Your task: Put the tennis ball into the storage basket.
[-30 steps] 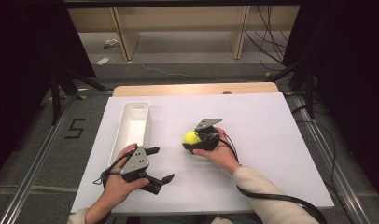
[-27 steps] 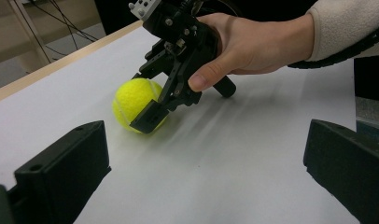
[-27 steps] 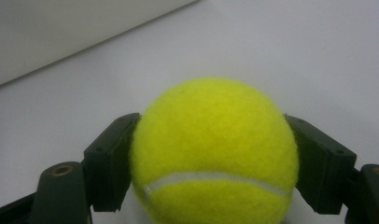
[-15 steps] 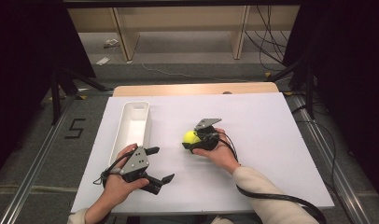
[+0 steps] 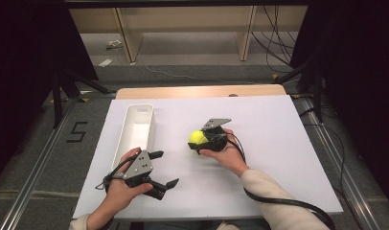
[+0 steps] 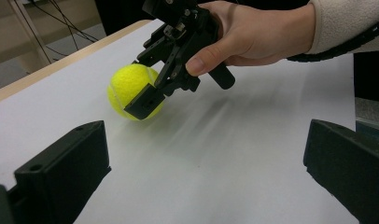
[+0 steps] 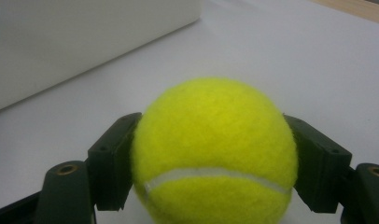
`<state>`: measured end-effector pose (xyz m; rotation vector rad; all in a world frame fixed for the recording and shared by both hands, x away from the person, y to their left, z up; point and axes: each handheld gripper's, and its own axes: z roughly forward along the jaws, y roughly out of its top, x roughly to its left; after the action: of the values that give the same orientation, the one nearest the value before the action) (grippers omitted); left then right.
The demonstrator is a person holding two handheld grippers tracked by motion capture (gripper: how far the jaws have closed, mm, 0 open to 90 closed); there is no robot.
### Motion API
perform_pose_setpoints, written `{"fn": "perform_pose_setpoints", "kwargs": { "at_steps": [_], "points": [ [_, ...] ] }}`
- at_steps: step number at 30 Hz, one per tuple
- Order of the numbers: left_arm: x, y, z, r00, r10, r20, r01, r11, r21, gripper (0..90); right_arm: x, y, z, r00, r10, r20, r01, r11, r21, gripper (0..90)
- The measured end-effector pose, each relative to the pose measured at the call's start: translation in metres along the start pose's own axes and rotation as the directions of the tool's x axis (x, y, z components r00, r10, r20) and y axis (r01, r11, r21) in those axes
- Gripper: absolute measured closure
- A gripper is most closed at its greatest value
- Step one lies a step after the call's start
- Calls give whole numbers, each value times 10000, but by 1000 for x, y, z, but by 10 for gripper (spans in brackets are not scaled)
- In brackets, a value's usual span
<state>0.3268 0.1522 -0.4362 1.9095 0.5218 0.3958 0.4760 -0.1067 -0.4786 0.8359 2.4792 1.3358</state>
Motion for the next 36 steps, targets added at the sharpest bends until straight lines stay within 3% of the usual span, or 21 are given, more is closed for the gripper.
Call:
{"fn": "perform_pose_setpoints", "kwargs": {
  "at_steps": [36],
  "points": [
    [0,0,0,10000,51,14,-51,10000,11,0,3,14,-11,10000,-61,-21,59,9983,-575,268]
  ]
}}
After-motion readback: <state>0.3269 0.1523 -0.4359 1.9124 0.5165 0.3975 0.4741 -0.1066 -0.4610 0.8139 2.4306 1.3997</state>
